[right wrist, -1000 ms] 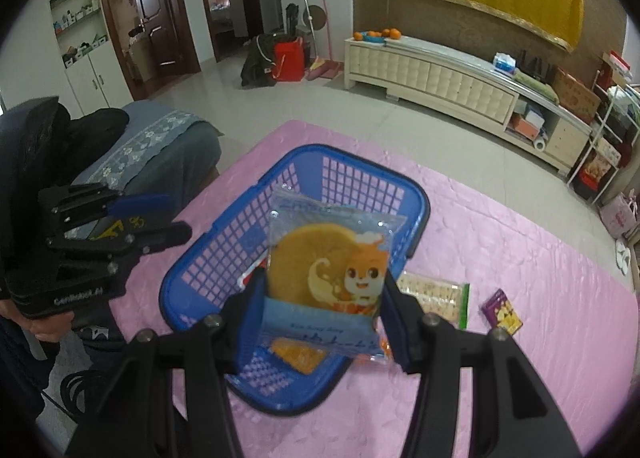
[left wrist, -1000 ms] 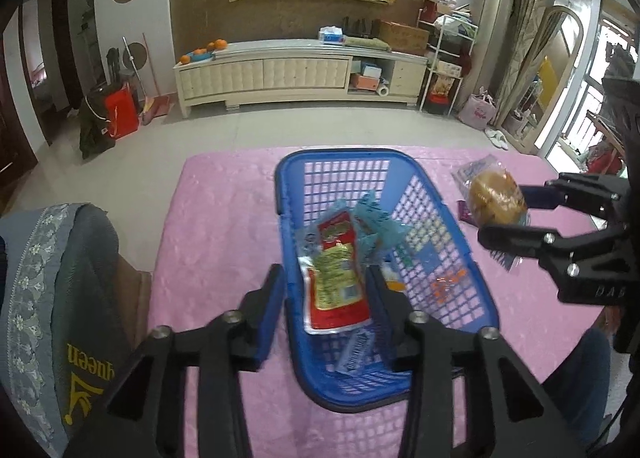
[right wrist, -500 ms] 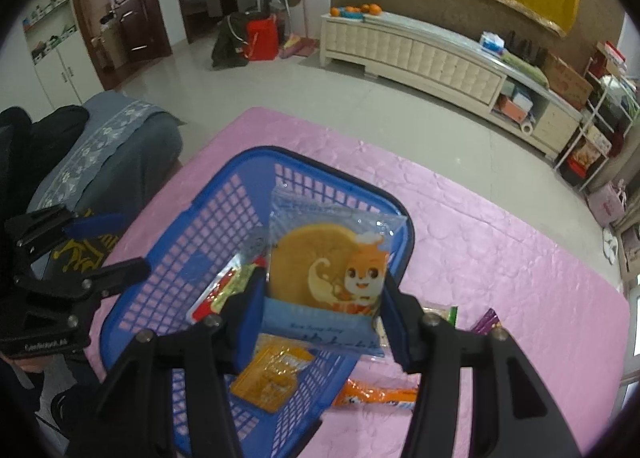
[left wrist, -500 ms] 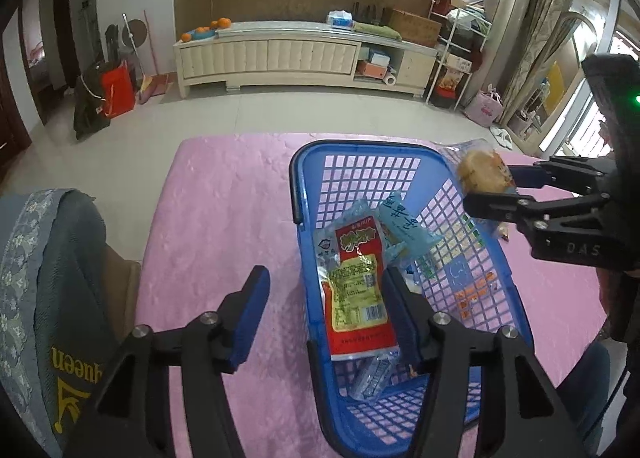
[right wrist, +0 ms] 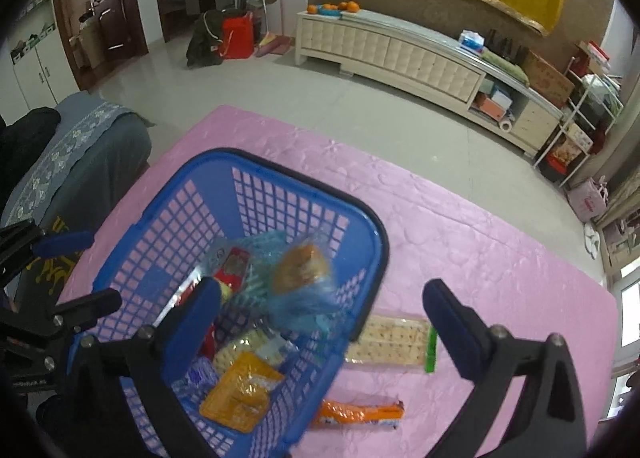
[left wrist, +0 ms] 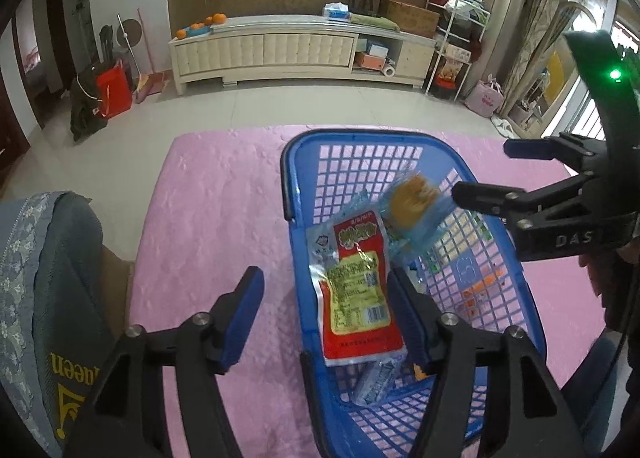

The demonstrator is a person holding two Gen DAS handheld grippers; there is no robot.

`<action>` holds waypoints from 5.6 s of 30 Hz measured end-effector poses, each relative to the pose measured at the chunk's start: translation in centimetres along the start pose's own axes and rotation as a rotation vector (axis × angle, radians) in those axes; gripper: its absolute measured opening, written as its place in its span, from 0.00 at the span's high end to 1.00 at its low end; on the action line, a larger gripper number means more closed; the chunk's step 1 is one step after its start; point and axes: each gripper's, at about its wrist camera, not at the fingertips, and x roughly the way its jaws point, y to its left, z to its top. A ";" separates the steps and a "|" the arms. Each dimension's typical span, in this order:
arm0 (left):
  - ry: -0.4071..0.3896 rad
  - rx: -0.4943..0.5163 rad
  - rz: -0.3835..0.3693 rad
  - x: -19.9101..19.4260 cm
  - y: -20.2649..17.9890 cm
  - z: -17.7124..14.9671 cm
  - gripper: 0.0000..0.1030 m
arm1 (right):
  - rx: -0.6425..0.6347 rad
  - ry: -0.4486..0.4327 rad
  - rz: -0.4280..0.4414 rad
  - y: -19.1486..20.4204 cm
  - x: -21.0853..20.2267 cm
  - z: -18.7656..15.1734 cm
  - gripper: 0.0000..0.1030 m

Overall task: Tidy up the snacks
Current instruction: 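Open the left gripper to drop the gum while the right drops the cake pouch, then withdraw both grippers from the basket toward the orange stick snack, then grasp the orange stick snack with the left gripper while the right grasps the purple chip bag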

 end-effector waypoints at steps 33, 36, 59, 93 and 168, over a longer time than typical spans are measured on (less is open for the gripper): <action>-0.067 0.013 -0.062 -8.1 -13.4 -2.1 0.29 | 0.082 -0.145 0.018 -8.3 -13.3 -10.1 0.00; -0.056 0.003 -0.068 -7.5 -14.9 -2.3 0.29 | 0.086 -0.135 0.024 -9.4 -13.4 -11.0 0.00; 0.017 -0.392 0.055 1.6 -23.5 -5.8 0.29 | 0.146 -0.085 0.024 -17.4 -7.8 -17.1 0.00; 0.092 -0.718 0.318 15.9 -22.4 -4.7 0.30 | 0.041 -0.088 0.050 -20.4 5.8 -14.4 0.00; 0.057 -0.217 0.068 8.7 -25.8 -5.9 0.78 | 0.048 -0.136 0.147 -20.1 2.0 -17.3 0.47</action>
